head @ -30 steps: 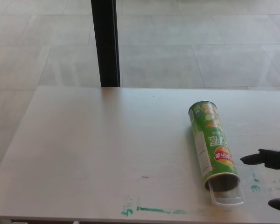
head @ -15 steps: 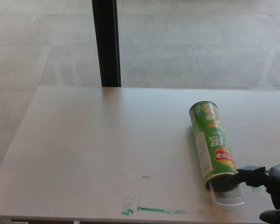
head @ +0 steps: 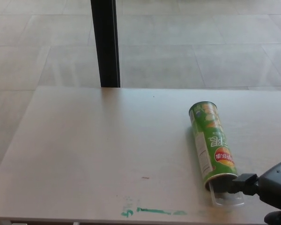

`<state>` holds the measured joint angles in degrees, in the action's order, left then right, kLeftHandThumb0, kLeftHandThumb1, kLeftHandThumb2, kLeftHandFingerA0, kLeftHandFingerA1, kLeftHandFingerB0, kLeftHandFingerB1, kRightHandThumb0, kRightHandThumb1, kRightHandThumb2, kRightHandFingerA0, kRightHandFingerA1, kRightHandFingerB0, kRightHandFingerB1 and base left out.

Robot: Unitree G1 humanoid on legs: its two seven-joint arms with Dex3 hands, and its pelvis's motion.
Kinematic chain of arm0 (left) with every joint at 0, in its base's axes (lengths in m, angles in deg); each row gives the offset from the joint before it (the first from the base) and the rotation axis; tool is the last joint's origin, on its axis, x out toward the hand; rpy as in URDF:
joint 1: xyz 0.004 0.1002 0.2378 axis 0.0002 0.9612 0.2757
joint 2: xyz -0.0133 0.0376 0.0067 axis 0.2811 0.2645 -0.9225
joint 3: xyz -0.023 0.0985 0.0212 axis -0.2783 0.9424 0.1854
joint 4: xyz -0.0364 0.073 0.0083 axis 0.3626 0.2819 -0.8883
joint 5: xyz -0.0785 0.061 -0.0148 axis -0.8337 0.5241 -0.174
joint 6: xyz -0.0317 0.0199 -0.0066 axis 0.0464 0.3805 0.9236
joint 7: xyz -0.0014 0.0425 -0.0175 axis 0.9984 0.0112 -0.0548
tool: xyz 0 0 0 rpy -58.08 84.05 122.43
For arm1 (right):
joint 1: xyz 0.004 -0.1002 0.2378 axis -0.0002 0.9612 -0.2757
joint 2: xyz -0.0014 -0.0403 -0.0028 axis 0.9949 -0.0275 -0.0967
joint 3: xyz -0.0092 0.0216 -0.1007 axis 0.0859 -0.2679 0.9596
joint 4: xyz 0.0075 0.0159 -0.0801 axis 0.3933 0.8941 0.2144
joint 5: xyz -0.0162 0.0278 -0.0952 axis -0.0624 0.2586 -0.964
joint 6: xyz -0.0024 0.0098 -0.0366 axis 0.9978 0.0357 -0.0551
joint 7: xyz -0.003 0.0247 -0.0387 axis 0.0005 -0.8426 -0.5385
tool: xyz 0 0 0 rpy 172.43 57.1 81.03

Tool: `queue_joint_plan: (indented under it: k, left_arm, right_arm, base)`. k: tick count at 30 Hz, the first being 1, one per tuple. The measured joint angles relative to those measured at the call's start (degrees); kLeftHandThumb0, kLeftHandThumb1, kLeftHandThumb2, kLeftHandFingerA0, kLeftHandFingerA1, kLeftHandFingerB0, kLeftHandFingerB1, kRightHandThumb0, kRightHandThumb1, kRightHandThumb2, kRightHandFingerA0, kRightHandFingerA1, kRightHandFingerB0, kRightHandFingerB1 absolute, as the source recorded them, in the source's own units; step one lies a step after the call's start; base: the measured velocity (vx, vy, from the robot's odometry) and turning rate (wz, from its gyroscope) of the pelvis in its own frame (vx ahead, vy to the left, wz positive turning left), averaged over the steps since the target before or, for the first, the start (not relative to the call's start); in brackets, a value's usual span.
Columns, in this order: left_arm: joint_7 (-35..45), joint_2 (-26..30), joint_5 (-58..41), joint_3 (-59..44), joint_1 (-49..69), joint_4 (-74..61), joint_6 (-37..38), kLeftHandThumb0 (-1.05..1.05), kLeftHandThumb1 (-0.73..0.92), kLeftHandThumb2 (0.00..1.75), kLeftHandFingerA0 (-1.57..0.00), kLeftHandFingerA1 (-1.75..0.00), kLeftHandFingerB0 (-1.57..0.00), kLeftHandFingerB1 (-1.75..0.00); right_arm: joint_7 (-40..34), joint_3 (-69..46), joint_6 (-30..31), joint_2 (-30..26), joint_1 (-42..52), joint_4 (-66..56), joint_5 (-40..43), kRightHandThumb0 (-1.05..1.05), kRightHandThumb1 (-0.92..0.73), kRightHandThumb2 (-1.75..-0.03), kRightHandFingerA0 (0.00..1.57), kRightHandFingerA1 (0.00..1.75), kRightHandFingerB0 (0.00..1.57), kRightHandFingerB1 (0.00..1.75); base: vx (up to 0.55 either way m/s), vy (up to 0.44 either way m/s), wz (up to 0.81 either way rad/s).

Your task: Use the finger on the right hand of the robot to pull out the chips tray kept inside a container in the middle of the desk

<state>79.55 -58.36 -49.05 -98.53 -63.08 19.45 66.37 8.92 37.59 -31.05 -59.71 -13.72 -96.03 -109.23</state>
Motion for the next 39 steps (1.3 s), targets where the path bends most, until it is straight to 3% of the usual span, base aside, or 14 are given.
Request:
queue_joint_plan:
  k: [1, 2, 3, 5, 6, 7, 9, 10, 11, 15, 16, 17, 21, 39]
  left_arm:
    - [0.00, 0.06, 0.02, 0.11, 0.06, -0.05, 0.00, -0.46, 0.74, 0.62, -0.46, -0.46, -0.43, -0.40]
    - [0.00, 0.09, 0.02, 0.15, 0.08, -0.06, 0.00, -0.45, 0.74, 0.62, -0.46, -0.47, -0.44, -0.41]
    - [0.02, 0.16, 0.01, 0.18, 0.19, -0.18, 0.00, -0.46, 0.75, 0.62, -0.47, -0.46, -0.43, -0.40]
    - [0.01, 0.24, 0.04, 0.36, 0.35, -0.38, 0.00, -0.46, 0.75, 0.62, -0.47, -0.46, -0.43, -0.40]
    - [0.01, 0.27, 0.05, 0.49, 0.37, -0.53, 0.00, -0.45, 0.73, 0.62, -0.46, -0.44, -0.41, -0.39]
    - [0.00, 0.27, 0.05, 0.54, 0.35, -0.55, -0.01, -0.45, 0.75, 0.62, -0.46, -0.46, -0.43, -0.40]
    - [-0.01, 0.27, 0.02, 0.55, 0.35, -0.56, 0.00, -0.45, 0.75, 0.62, -0.46, -0.47, -0.44, -0.41]
    - [-0.01, 0.27, 0.01, 0.55, 0.39, -0.58, -0.01, -0.45, 0.75, 0.62, -0.45, -0.48, -0.43, -0.41]
    - [0.00, 0.27, -0.01, 0.54, 0.54, -0.86, -0.01, -0.45, 0.73, 0.62, -0.44, -0.44, -0.41, -0.40]
    - [0.01, 0.29, -0.03, 0.54, 0.75, -1.60, -0.01, -0.45, 0.73, 0.62, -0.44, -0.45, -0.41, -0.40]
    - [0.01, 0.29, -0.03, 0.54, 0.70, -1.56, -0.02, -0.44, 0.73, 0.62, -0.46, -0.46, -0.43, -0.40]
    - [0.00, 0.29, -0.02, 0.55, 0.69, -1.55, -0.02, -0.44, 0.73, 0.62, -0.46, -0.46, -0.43, -0.40]
    - [-0.01, 0.29, -0.03, 0.58, 0.83, -1.67, -0.02, -0.44, 0.75, 0.62, -0.46, -0.49, -0.43, -0.40]
    - [-0.83, 0.38, -0.03, 0.52, 0.71, -2.44, -0.09, -0.43, 0.74, 0.62, -0.49, -0.53, -0.47, -0.41]
  right_arm:
    - [0.44, 0.65, 0.34, 0.15, -0.80, 0.61, -0.97, -0.33, -0.48, -0.70, 0.90, 1.16, 0.34, 0.46]
    - [0.55, 0.75, 0.46, 0.15, -0.94, 0.71, -1.24, -0.34, -0.48, -0.71, 0.90, 1.16, 0.34, 0.46]
    - [0.81, 1.18, 0.95, 0.51, -1.69, 1.45, -2.16, -0.24, -0.54, -0.56, 0.87, 1.23, 0.38, 0.39]
    - [1.27, 1.83, 1.72, 1.48, -2.94, 2.65, -3.09, -0.24, -0.54, -0.56, 0.87, 1.23, 0.38, 0.39]
    - [1.47, 2.12, 2.05, 1.87, -3.47, 3.10, -3.46, -0.32, -0.49, -0.69, 0.88, 1.17, 0.34, 0.46]
    - [1.73, 2.36, 2.37, 2.30, -4.09, 3.57, -3.75, -0.26, -0.54, -0.56, 0.87, 1.23, 0.39, 0.39]
    - [1.98, 2.71, 2.78, 3.50, -5.06, 4.63, -4.12, -0.26, -0.55, -0.57, 0.84, 1.23, 0.38, 0.38]
    - [2.16, 2.90, 2.97, 4.08, -5.31, 4.95, -4.25, -0.34, -0.47, -0.70, 0.89, 1.17, 0.34, 0.48]
    - [2.34, 3.10, 3.16, 4.54, -5.48, 5.16, -4.40, -0.27, -0.55, -0.57, 0.84, 1.25, 0.37, 0.38]
    - [2.83, 4.73, 4.10, 6.32, -5.80, 5.61, -5.62, -0.26, -0.55, -0.56, 0.87, 1.23, 0.37, 0.38]
    - [3.11, 5.10, 4.33, 6.70, -5.78, 5.61, -5.89, -0.33, -0.48, -0.70, 0.89, 1.18, 0.34, 0.46]
    - [3.18, 5.25, 4.46, 6.81, -5.78, 5.62, -6.03, -0.25, -0.54, -0.57, 0.87, 1.28, 0.37, 0.38]
    - [3.54, 6.88, 5.74, 8.26, -5.15, 6.63, -7.39, -0.25, -0.53, -0.57, 0.89, 1.28, 0.38, 0.40]
    - [1.15, 6.42, 6.83, 6.27, 1.24, 1.88, -8.03, -0.23, -0.54, -0.58, 0.88, 1.38, 0.40, 0.40]
  base:
    - [0.00, 0.000, 0.00]
    - [0.00, 0.000, 0.00]
    - [0.00, 0.000, 0.00]
    - [0.00, 0.000, 0.00]
    - [0.00, 0.000, 0.00]
    - [0.00, 0.000, 0.00]
    - [0.00, 0.000, 0.00]
    - [0.00, 0.000, 0.00]
    - [0.00, 0.000, 0.00]
    - [0.00, 0.000, 0.00]
    - [0.00, 0.000, 0.00]
    - [0.00, 0.000, 0.00]
    - [0.00, 0.000, 0.00]
    - [0.00, 0.000, 0.00]
